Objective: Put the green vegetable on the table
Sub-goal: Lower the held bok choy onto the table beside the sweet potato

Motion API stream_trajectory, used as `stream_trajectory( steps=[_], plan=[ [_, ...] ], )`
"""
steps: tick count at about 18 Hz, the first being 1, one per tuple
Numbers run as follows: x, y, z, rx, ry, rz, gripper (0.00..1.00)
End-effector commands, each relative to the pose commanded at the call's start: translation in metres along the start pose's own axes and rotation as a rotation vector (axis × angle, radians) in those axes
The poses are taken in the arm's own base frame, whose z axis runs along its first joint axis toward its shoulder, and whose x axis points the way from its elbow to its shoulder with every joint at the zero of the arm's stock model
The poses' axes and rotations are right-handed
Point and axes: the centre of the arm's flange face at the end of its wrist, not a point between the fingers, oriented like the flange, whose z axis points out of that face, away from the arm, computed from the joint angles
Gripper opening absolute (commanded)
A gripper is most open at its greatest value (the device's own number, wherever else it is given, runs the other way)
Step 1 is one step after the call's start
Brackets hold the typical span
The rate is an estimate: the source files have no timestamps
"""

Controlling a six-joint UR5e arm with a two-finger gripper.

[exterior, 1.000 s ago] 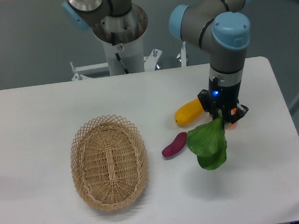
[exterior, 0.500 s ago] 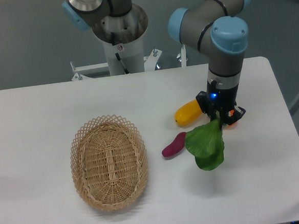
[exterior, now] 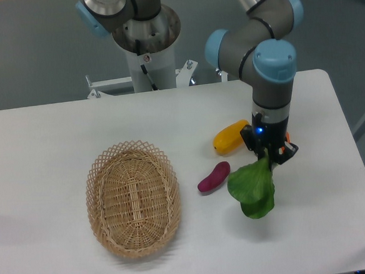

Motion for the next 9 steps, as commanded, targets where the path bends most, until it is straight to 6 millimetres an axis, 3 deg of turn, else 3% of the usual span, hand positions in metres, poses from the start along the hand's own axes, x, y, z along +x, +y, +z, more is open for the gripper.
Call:
stream_trajectory(
  steps=[4, 7, 9],
  plan=[
    [-0.015, 0.001, 0.029, -0.012, 0.007, 0.007, 0.34],
    [-0.012, -0.002, 0.044, -0.014, 0.026, 0.012, 0.34],
    [-0.01, -0.003, 0.047, -0.014, 0.031, 0.015, 0.43]
  ],
)
